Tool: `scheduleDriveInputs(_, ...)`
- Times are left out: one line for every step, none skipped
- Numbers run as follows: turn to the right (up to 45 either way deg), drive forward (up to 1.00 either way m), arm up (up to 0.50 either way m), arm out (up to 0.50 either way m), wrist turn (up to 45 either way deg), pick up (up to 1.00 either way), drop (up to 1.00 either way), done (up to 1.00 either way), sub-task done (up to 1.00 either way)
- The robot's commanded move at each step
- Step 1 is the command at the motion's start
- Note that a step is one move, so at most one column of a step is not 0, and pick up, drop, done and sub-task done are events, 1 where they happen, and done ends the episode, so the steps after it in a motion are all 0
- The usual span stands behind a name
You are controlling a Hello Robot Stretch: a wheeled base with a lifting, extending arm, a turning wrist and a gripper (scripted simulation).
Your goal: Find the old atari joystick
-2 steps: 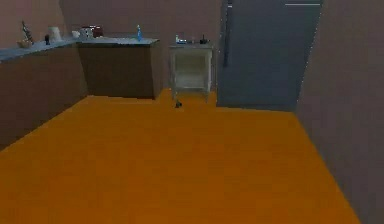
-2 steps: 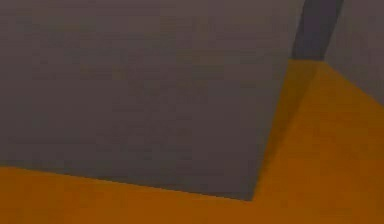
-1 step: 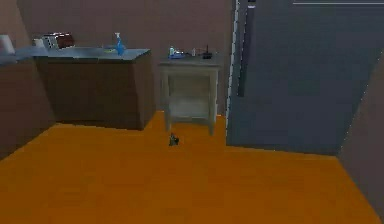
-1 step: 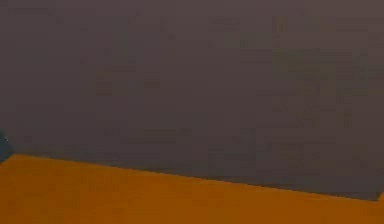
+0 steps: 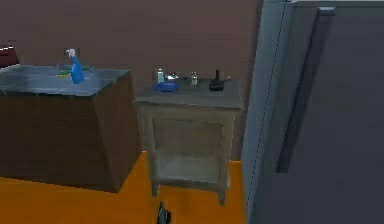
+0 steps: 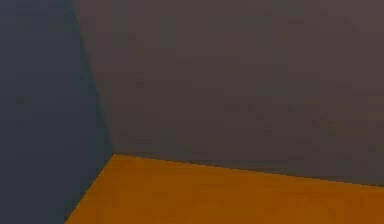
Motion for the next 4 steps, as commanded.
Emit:
scheduleDriveInputs(-6.0, 0.0, 0.0, 0.0, 0.0, 0.0, 0.0, 0.0, 0.0)
scheduleDriveInputs(0.0, 0.55, 0.0, 0.0, 0.0, 0.0, 0.0, 0.0, 0.0)
scheduleDriveInputs(18.0, 0.0, 0.0, 0.0, 0.0, 0.0, 0.0, 0.0, 0.0)
scheduleDriveInputs(0.0, 0.0, 0.0, 0.0, 0.0, 0.0, 0.0, 1.0, 0.0)
